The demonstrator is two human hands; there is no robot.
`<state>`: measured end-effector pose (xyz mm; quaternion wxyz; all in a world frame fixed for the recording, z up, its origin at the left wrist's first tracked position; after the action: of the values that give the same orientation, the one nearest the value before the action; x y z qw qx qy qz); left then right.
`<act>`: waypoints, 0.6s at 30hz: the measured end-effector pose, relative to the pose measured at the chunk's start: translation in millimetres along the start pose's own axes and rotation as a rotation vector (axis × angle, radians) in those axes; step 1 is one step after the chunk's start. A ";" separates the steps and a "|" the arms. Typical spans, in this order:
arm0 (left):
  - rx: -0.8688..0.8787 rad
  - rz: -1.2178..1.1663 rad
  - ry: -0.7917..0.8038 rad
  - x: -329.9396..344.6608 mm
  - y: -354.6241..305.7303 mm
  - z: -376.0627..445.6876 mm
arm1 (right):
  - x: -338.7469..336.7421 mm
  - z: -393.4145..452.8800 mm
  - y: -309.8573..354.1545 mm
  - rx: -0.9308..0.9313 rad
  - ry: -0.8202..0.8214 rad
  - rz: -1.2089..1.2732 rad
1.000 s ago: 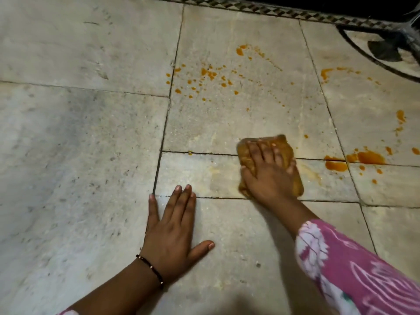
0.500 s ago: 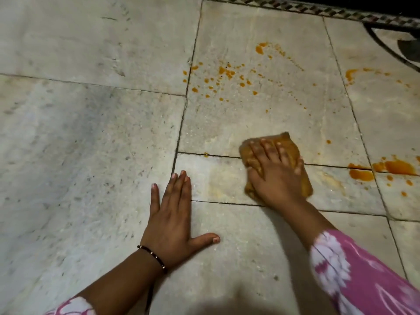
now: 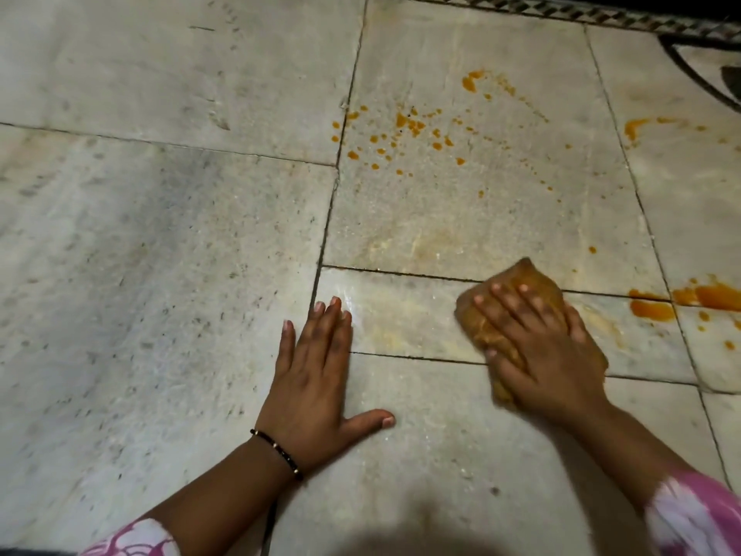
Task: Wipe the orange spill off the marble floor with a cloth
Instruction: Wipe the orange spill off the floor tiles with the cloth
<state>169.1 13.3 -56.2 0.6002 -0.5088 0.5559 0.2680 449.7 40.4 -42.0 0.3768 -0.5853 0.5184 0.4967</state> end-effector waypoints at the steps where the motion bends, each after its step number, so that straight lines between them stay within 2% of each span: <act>1: 0.010 0.004 0.006 0.1 -0.3 0.3 | -3.6 14.5 1.0 0.098 -0.024 0.012; 3: 0.013 0.005 0.012 0.6 -0.4 0.5 | -6.6 48.6 18.4 0.229 -0.030 0.050; 4: 0.015 0.007 0.009 0.3 -0.1 1.2 | -6.8 62.6 34.2 0.223 -0.004 0.061; 7: 0.022 0.015 0.014 0.0 -0.4 2.4 | -1.6 53.2 84.0 0.001 0.009 0.028; 10: 0.004 0.005 0.012 0.6 1.0 1.5 | 10.0 -16.0 94.9 -0.137 -0.005 0.013; 12: 0.002 -0.006 0.007 1.6 1.2 0.9 | 21.8 -66.7 72.2 -0.055 -0.002 0.024; 14: 0.000 -0.008 0.007 1.9 1.5 -0.1 | 21.2 -92.1 39.8 0.118 0.004 0.046; 18: 0.010 0.019 0.025 1.8 0.1 -0.3 | 3.0 -50.2 -3.1 0.376 0.080 0.075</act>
<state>169.4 12.6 -57.8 0.5931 -0.5037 0.5695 0.2648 462.2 -7.7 -34.0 0.4400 -0.5041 0.6380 0.3812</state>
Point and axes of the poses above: each hand's wrist, its own z-axis towards the middle knuckle, its own x-axis out of the palm, y = z × x, the point moved 2 cm from there along z, towards the middle knuckle, and after that the axes turned 4 degrees about y, right-handed, at the moved point
